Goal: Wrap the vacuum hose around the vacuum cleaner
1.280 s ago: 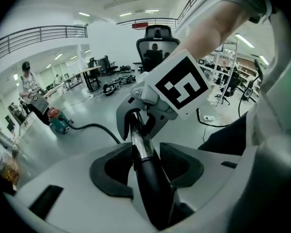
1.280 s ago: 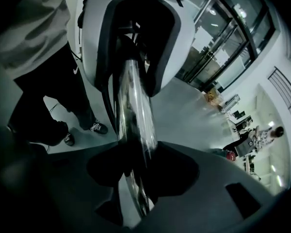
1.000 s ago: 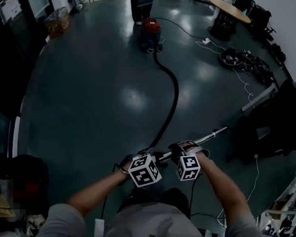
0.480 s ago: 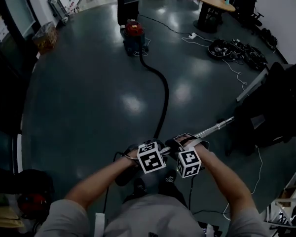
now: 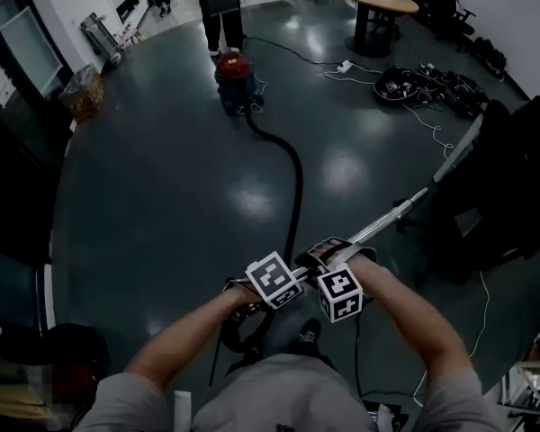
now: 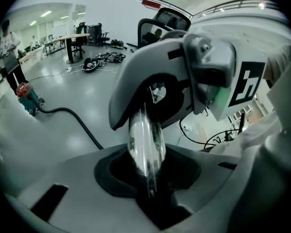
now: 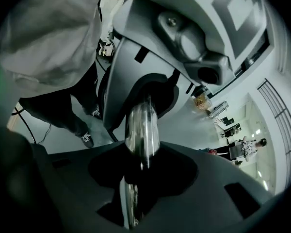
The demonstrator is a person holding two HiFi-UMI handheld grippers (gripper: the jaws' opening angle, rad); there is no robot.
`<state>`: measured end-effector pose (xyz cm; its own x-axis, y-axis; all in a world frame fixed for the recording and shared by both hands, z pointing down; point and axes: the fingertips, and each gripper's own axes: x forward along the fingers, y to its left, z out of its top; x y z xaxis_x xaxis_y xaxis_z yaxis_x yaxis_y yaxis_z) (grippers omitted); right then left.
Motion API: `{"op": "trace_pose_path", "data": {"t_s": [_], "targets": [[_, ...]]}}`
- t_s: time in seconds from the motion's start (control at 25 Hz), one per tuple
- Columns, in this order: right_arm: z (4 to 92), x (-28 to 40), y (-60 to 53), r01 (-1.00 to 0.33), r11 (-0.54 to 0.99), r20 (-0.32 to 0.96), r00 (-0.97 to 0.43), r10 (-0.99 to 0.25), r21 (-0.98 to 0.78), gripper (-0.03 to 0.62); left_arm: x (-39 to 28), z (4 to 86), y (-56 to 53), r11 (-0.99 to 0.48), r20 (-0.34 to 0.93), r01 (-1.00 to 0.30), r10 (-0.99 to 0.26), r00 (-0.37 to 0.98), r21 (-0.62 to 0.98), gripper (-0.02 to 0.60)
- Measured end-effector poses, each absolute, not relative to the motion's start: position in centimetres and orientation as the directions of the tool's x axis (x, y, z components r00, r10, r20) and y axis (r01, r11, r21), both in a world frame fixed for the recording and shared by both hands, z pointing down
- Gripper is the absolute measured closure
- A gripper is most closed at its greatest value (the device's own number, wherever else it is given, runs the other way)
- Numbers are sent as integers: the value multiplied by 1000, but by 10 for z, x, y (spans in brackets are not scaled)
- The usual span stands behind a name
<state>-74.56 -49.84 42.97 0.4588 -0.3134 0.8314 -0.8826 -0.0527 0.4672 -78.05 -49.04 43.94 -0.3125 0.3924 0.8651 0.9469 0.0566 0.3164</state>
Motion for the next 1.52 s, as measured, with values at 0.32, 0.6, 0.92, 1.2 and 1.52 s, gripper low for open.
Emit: {"op": "trace_pose_path", "data": {"t_s": [0.32, 0.6, 0.92, 1.2, 1.52], "targets": [[409, -723, -432, -770, -187, 718, 637, -280, 610, 330, -758, 440, -468, -31, 894, 962, 377, -240, 271, 451], [366, -737, -380, -603, -554, 591, 773, -230, 574, 330, -726, 441, -456, -157, 895, 953, 411, -176, 259, 451], [327, -744, -435, -481, -825, 467, 827, -314, 297, 332, -689, 407, -421, -300, 822, 893, 557, -120, 334, 451], [334, -747, -478, -443, -882, 508, 730, -458, -159, 332, -664, 396, -387, -316, 759, 849, 635, -143, 424, 451], [372, -708, -508, -201, -917, 574, 728, -375, -344, 332, -634, 394, -358, -322, 700, 790, 691, -181, 522, 451]]}}
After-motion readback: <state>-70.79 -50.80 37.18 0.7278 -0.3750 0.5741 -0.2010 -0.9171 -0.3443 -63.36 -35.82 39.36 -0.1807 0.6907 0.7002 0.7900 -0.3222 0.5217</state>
